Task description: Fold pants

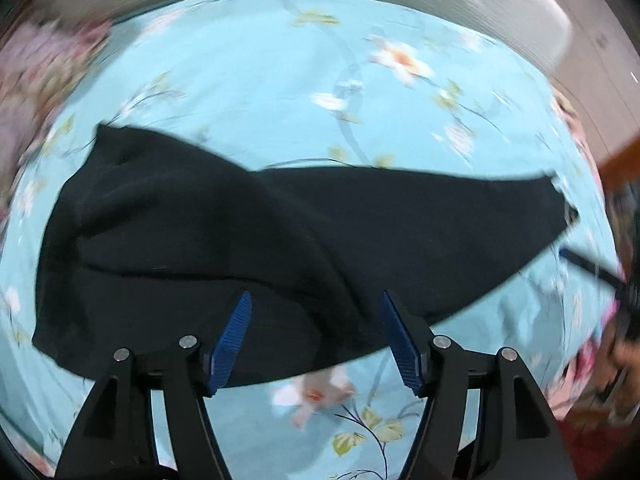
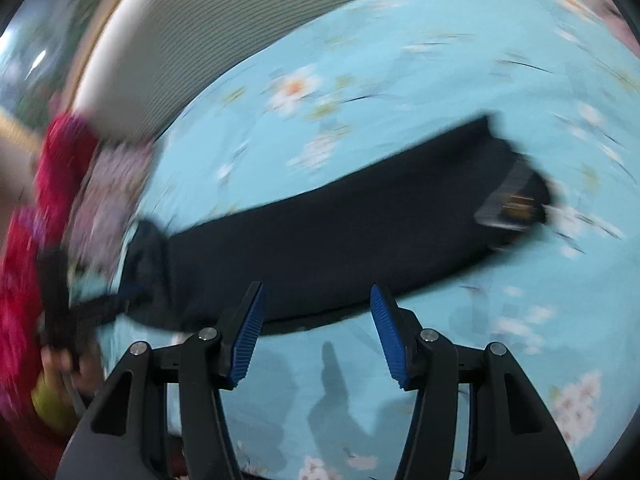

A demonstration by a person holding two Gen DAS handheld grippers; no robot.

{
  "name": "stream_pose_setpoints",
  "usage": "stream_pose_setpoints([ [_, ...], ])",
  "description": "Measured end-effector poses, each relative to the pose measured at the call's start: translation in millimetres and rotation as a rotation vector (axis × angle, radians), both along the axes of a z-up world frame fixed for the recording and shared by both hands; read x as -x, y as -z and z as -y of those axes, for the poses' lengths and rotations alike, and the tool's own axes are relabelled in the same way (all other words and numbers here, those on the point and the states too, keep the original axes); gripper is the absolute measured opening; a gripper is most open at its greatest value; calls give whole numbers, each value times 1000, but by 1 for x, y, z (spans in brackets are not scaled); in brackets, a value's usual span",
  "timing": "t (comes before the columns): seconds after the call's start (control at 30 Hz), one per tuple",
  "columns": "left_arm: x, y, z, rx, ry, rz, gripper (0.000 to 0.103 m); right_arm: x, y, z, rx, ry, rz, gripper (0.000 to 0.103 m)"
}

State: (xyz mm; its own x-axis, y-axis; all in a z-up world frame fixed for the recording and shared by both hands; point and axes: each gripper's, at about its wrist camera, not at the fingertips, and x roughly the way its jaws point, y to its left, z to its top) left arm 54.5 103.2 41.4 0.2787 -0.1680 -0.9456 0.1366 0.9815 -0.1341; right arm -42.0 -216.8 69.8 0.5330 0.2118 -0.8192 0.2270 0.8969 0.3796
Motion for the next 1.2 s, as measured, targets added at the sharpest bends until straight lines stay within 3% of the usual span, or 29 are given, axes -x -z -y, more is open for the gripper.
stream_pose_setpoints([
  [0.27, -54, -5, -46, -55, -263, -78, 69, -54, 10, -89, -50, -330, 19, 55],
  [0.47, -113, 2, -62, -117, -362, -157, 72, -92, 14, -163, -62, -564, 17, 55],
  [0.73, -158, 36, -71, -168, -394, -273, 72, -124, 34, -208, -21, -648, -14, 55],
  [0.83, -162, 45, -71, -185, -383, -275, 70, -131, 45, -217, 15, -658, -41, 55],
  [0.97, -155, 50, -75, -150, -385, -262, 20, -140, 57, -228, 32, -680, -59, 53],
  [1.07, -142, 43, -79, -119, -390, -205, 8, -144, 62, -232, 47, -694, -59, 44],
  [1.17, -123, 27, -85, -76, -400, -134, 5, -144, 58, -229, 59, -708, -43, 23],
  [1.2, -117, 22, -87, -62, -405, -112, 5, -144, 56, -228, 50, -716, -40, 11],
])
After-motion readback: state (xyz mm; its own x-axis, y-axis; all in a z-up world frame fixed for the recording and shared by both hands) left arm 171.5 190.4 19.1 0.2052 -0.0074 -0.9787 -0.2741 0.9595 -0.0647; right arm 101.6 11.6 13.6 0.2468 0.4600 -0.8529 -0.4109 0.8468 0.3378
